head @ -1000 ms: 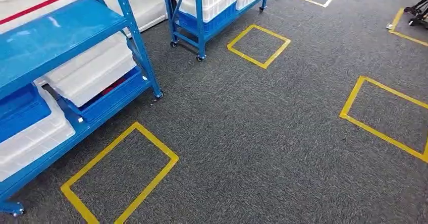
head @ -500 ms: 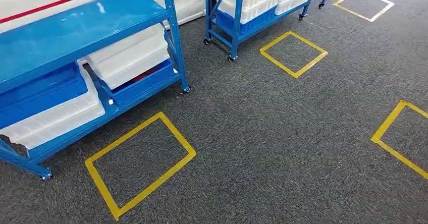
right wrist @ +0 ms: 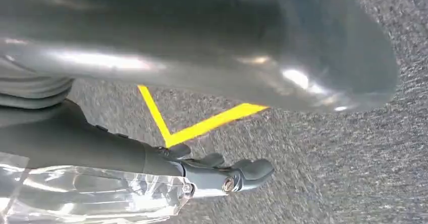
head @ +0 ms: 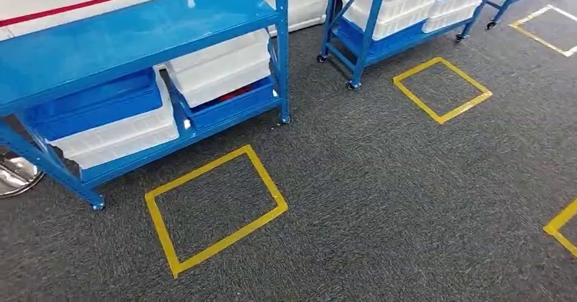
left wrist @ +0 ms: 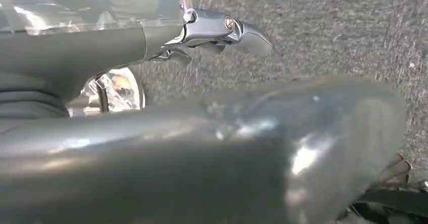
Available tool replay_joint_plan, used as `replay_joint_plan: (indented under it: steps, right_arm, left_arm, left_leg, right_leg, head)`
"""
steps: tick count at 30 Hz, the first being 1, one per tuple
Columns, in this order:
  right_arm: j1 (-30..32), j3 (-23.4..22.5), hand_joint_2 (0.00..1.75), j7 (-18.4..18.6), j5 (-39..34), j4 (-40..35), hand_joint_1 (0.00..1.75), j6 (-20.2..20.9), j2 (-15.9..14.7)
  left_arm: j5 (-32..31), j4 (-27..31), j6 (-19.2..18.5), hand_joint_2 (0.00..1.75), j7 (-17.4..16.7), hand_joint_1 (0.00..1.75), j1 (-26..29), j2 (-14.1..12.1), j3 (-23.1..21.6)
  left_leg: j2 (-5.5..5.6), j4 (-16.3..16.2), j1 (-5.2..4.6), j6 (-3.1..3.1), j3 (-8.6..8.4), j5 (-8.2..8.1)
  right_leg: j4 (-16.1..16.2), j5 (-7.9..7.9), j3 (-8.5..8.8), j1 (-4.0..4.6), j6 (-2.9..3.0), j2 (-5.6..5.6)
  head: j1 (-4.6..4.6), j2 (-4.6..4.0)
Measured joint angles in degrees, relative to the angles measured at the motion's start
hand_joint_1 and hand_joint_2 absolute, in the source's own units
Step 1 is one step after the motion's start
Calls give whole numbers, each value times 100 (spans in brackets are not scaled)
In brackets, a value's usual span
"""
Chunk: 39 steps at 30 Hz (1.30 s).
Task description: Take the parts from the cabinet and place them on the table.
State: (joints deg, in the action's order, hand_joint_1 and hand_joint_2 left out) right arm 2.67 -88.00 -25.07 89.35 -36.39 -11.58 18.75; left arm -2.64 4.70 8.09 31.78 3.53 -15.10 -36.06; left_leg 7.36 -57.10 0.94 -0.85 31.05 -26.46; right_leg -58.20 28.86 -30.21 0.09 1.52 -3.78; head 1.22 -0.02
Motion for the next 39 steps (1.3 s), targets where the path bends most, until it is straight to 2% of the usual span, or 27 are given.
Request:
replay_joint_plan:
  steps: [1,2,4,6,7,8,9,11,12,13,17,18,19,20,22,24,26,27,28,30,32,33,34,35,37,38,39]
  right_arm:
    - [-2,15,0,-7,0,0,0,0,0]
    - [-5,24,0,-9,0,0,0,0,22]
    - [8,24,0,-15,0,-2,0,0,17]
    - [35,24,0,-15,0,-2,0,2,17]
    - [35,24,0,-11,0,-2,0,4,17]
    - [35,24,0,-7,0,-2,0,11,17]
    - [35,26,0,-2,0,-2,0,11,17]
    - [33,37,0,2,0,-2,0,28,20]
    - [34,52,0,2,0,-2,0,28,20]
    - [33,63,0,4,0,-2,0,33,18]
    - [0,94,0,9,0,-9,0,61,15]
    - [8,112,0,9,0,-11,0,63,2]
    - [12,116,0,4,0,-13,0,70,2]
    - [21,116,0,9,0,-13,0,72,2]
    - [32,116,0,11,0,-13,0,81,2]
    - [32,116,0,11,0,-13,0,87,2]
    - [33,116,0,11,0,-13,0,103,2]
    - [39,116,0,13,0,-15,0,105,0]
    - [44,120,0,22,0,-22,0,109,-11]
    - [40,120,0,33,0,-28,0,111,-2]
    - [36,129,0,37,0,-33,0,114,0]
    - [28,133,0,42,0,-37,0,120,11]
    - [35,133,0,46,0,-42,0,124,13]
    - [50,131,0,55,0,-42,0,129,13]
    - [62,131,0,72,0,-42,0,131,15]
    - [61,131,0,79,0,-42,0,136,15]
    - [59,131,0,90,0,-42,0,144,15]
  left_arm:
    - [-7,0,0,0,0,0,15,0,0]
    - [-11,0,0,0,-2,0,16,-22,0]
    - [-22,0,-2,0,-4,0,-2,-11,-2]
    - [-22,2,-4,0,-4,0,-49,-18,-2]
    - [-24,7,-7,0,-4,0,-47,-13,-2]
    - [-33,7,-11,0,-13,0,-35,-13,-4]
    - [-33,7,-11,0,-26,0,-20,-15,-4]
    - [-37,7,-9,0,-37,0,-15,-35,-7]
    - [-42,7,-9,0,-37,0,-24,-37,-7]
    - [-42,11,-7,0,-39,0,-43,-43,-7]
    - [-59,15,0,0,-39,0,9,-37,-11]
    - [-61,17,0,0,-37,0,17,-35,-13]
    - [-66,17,2,0,-37,0,-8,-35,-13]
    - [-85,20,2,0,-37,0,-29,-35,-13]
    - [-114,24,4,0,-35,0,-49,-26,-17]
    - [-125,24,11,0,-37,0,-29,-24,-26]
    - [-144,24,15,0,-37,0,-36,-24,-53]
    - [-160,26,17,0,-37,0,-46,-22,-59]
    - [-160,35,17,0,-37,0,-54,-9,-66]
    - [-166,37,20,0,-39,0,-53,-7,-74]
    - [-172,37,20,0,-39,0,-25,-6,-105]
    - [-173,39,17,0,-44,0,-13,-2,-109]
    - [-179,39,13,0,-46,0,-23,-4,-114]
    - [-177,39,13,0,-50,0,-49,-7,-116]
    - [-179,44,-4,0,-52,0,-81,-2,-122]
    - [-188,48,-9,0,-55,0,-74,0,-131]
    - [-203,50,-13,0,-66,0,-55,0,-142]
  left_leg:
    - [59,17,6,-48,8,15]
    - [72,-33,18,-69,-1,-6]
    - [-498,-502,-9,-114,231,-349]
    - [-653,-1429,13,-176,678,-805]
    - [-674,-1756,32,-203,826,-888]
    - [-693,-1778,41,-220,824,-814]
    - [-709,-1537,47,-230,694,-635]
    - [-865,-513,49,-230,139,-146]
    - [-1103,-102,43,-206,-93,-55]
    - [-1159,-40,8,-117,-89,-84]
    - [-893,-6,19,52,-61,-41]
    - [-853,14,33,87,-97,-10]
    - [-800,15,36,137,-72,5]
    - [-742,13,32,161,-51,19]
    - [-591,7,19,170,-18,27]
    - [-447,3,16,168,-27,28]
    - [-287,-5,15,156,-51,25]
    - [-206,-5,18,142,-53,25]
    - [-160,-34,-6,101,-14,15]
    - [-16,-25,22,6,56,34]
    - [126,3,38,-97,64,59]
    - [-89,-103,52,-93,73,2]
    - [-404,-324,24,-110,182,-174]
    - [-563,-737,25,-141,385,-425]
    - [-664,-1605,41,-193,799,-799]
    - [-682,-1802,49,-208,885,-813]
    - [-700,-1702,55,-220,822,-684]
  right_leg:
    - [25,-18,11,0,30,63]
    - [112,-66,28,-83,78,161]
    - [154,-71,57,-61,151,319]
    - [146,-59,36,-44,165,505]
    - [141,-50,32,-38,167,597]
    - [133,-36,38,-37,156,671]
    - [124,-18,46,-40,143,740]
    - [94,26,84,-48,104,882]
    - [78,53,108,-34,74,949]
    - [52,91,125,7,27,997]
    - [71,112,192,11,-94,1180]
    - [-24,195,180,-43,-135,901]
    - [-321,427,29,-52,-136,611]
    - [-771,681,-191,-62,-140,475]
    - [-1618,991,-627,-63,-148,403]
    - [-1576,752,-656,-63,-136,395]
    - [-727,206,-279,-63,-92,297]
    - [-178,-47,-34,-61,-45,40]
    - [-15,12,7,-72,-27,-259]
    - [-1,-9,2,-36,-47,-72]
    - [67,-43,24,-64,13,55]
    - [107,-68,50,-83,38,170]
    - [129,-63,60,-84,86,223]
    - [127,-58,63,-76,95,328]
    - [122,-40,60,-59,115,523]
    - [120,-32,64,-53,116,600]
    - [118,-14,78,-51,110,685]
  head:
    - [-13,2]
    - [-3,0]
    - [70,0]
    - [81,0]
    - [79,0]
    - [77,0]
    - [81,2]
    - [83,0]
    - [83,0]
    - [75,0]
    - [39,0]
    - [39,0]
    - [11,0]
    - [11,0]
    - [9,0]
    - [11,2]
    - [7,0]
    - [9,0]
    - [20,0]
    - [20,0]
    - [13,2]
    - [20,0]
    - [52,0]
    - [77,2]
    - [70,0]
    - [77,2]
    - [70,0]
